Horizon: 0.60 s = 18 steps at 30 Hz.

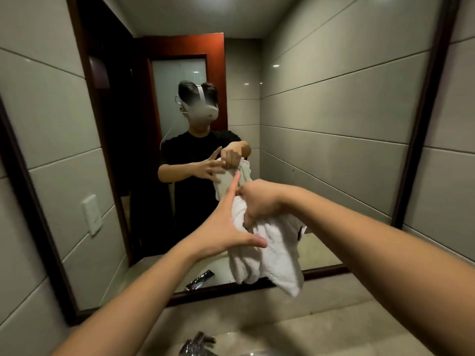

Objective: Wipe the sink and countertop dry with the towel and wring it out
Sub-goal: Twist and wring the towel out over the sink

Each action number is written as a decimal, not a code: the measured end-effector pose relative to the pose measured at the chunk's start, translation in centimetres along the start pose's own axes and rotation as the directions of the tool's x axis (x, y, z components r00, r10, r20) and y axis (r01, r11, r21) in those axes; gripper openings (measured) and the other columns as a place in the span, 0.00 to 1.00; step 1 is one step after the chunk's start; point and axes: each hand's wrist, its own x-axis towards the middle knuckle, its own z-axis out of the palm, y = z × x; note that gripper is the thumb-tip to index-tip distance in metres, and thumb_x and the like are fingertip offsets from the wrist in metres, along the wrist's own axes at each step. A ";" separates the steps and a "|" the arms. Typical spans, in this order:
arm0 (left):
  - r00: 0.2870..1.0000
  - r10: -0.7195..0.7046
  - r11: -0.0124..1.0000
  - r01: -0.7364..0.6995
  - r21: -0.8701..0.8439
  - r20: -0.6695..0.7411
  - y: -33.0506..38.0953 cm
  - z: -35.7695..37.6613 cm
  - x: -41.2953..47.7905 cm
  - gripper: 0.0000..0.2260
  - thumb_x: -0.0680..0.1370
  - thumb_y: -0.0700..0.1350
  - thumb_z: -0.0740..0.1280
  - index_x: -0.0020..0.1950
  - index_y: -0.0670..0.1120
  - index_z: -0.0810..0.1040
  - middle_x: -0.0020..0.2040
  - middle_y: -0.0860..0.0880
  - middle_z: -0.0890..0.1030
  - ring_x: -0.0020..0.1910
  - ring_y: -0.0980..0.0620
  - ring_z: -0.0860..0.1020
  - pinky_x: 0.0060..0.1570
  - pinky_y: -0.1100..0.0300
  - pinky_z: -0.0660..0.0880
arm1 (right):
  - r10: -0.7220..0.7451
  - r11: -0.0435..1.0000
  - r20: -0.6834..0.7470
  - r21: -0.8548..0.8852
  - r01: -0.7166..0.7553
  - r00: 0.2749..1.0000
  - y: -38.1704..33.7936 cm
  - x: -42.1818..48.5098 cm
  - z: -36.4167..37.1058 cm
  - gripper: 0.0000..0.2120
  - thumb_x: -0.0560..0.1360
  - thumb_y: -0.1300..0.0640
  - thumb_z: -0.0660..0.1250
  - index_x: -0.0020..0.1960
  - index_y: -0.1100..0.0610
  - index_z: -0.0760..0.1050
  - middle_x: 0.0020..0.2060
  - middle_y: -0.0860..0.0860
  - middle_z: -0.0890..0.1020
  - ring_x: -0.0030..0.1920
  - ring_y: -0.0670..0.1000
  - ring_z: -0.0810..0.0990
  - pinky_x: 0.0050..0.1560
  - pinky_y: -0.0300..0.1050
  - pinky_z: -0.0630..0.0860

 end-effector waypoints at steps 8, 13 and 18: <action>1.000 -0.025 0.974 0.027 0.225 -0.014 -0.1 -0.3 1.4 0.25 0.68 0.44 0.82 0.64 0.52 0.81 0.55 0.57 0.86 0.55 0.60 0.82 0.55 0.63 0.78 | 0.012 1.000 0.054 -0.025 -0.010 0.998 3.4 -3.2 -1.4 0.26 0.61 0.40 0.82 0.52 0.49 0.78 0.43 0.46 0.84 0.44 0.49 0.83 0.45 0.47 0.81; 0.966 -0.161 0.946 0.093 -0.311 -0.201 0.6 0.9 2.2 0.21 0.63 0.29 0.73 0.55 0.39 0.83 0.50 0.40 0.87 0.45 0.48 0.84 0.45 0.55 0.80 | -0.033 0.519 -0.116 0.847 0.117 0.993 4.8 -6.3 5.1 0.20 0.73 0.53 0.78 0.62 0.45 0.78 0.57 0.43 0.84 0.59 0.45 0.82 0.64 0.51 0.78; 0.902 -0.325 0.756 0.066 -0.652 -0.285 0.9 2.8 3.2 0.17 0.71 0.25 0.63 0.57 0.37 0.82 0.46 0.37 0.86 0.42 0.45 0.85 0.41 0.54 0.82 | 0.174 -0.140 -0.195 0.965 0.221 0.965 2.1 -5.9 12.9 0.43 0.65 0.51 0.81 0.75 0.57 0.67 0.66 0.57 0.81 0.67 0.59 0.80 0.68 0.58 0.76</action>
